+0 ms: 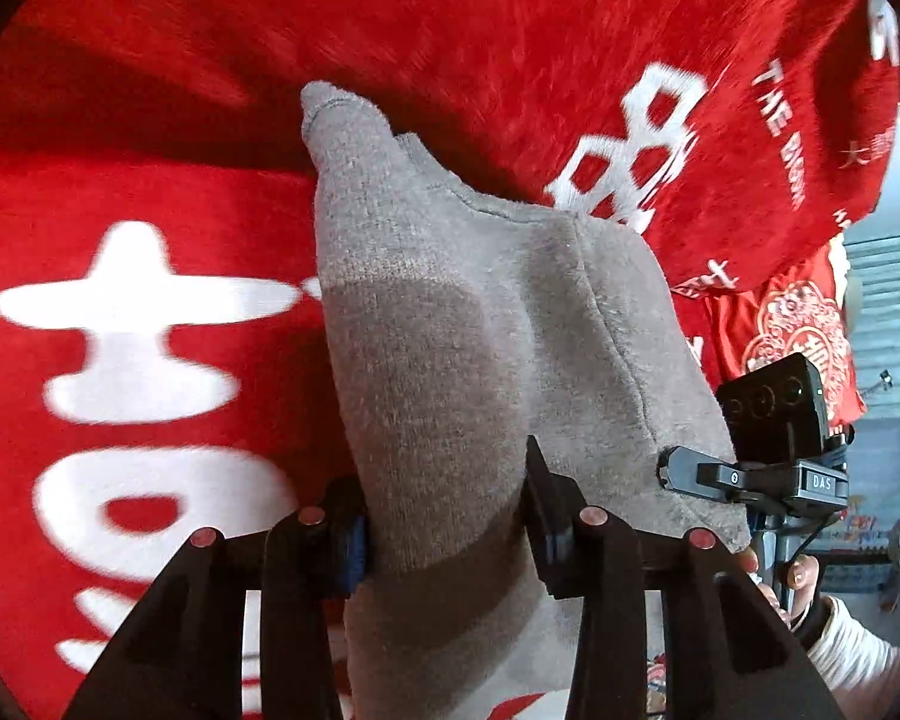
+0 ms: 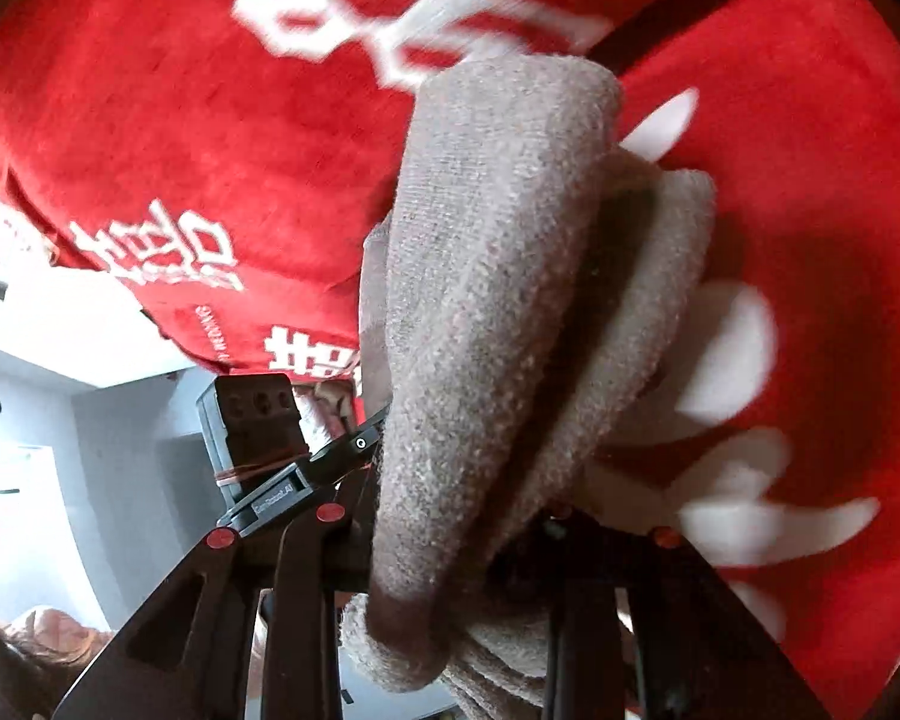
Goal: Fold small clothes
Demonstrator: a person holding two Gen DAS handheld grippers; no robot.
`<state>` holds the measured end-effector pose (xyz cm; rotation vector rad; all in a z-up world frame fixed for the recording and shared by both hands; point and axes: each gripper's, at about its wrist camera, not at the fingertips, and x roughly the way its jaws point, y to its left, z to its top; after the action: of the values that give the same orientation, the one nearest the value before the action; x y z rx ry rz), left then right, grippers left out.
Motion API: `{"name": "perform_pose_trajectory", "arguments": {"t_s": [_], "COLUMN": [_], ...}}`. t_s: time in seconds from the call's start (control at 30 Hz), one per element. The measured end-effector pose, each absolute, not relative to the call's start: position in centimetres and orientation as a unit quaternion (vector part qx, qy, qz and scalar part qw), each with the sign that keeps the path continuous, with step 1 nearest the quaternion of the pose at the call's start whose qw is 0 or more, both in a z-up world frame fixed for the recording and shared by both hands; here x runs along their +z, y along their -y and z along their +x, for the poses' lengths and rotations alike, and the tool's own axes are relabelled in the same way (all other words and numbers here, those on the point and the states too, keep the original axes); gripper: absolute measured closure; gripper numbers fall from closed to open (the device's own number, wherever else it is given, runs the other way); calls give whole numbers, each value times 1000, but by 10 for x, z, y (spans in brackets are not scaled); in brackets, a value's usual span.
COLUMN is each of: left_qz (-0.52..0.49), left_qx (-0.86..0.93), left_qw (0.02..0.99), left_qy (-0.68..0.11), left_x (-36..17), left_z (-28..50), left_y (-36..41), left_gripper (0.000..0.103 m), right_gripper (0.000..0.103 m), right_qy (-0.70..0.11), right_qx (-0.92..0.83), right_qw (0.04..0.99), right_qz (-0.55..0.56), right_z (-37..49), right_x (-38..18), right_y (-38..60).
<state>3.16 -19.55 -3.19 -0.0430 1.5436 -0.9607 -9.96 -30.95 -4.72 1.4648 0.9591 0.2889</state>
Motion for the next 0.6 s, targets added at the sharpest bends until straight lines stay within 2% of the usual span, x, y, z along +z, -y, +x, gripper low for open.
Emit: {"name": "perform_pose_trajectory", "arguments": {"t_s": [0.2, 0.33, 0.5, 0.6], "left_qz": [6, 19, 22, 23], "left_qx": [-396, -362, -312, -295], "left_qw": [627, 635, 641, 650], "left_qy": [-671, -682, -701, -700], "left_x": [-7, -15, -43, -45], "left_z": [47, 56, 65, 66], "left_y": [106, 41, -23, -50], "left_gripper": [60, 60, 60, 60], "right_gripper": [72, 72, 70, 63], "right_qy": [-426, -446, -505, -559], "right_qx": [145, 153, 133, 100], "right_qw": [618, 592, 578, 599], "right_qz": [645, 654, 627, 564], "right_z": [-76, -52, -23, -8], "right_x": [-42, -60, -79, -70], "right_y": [221, 155, 96, 86]}}
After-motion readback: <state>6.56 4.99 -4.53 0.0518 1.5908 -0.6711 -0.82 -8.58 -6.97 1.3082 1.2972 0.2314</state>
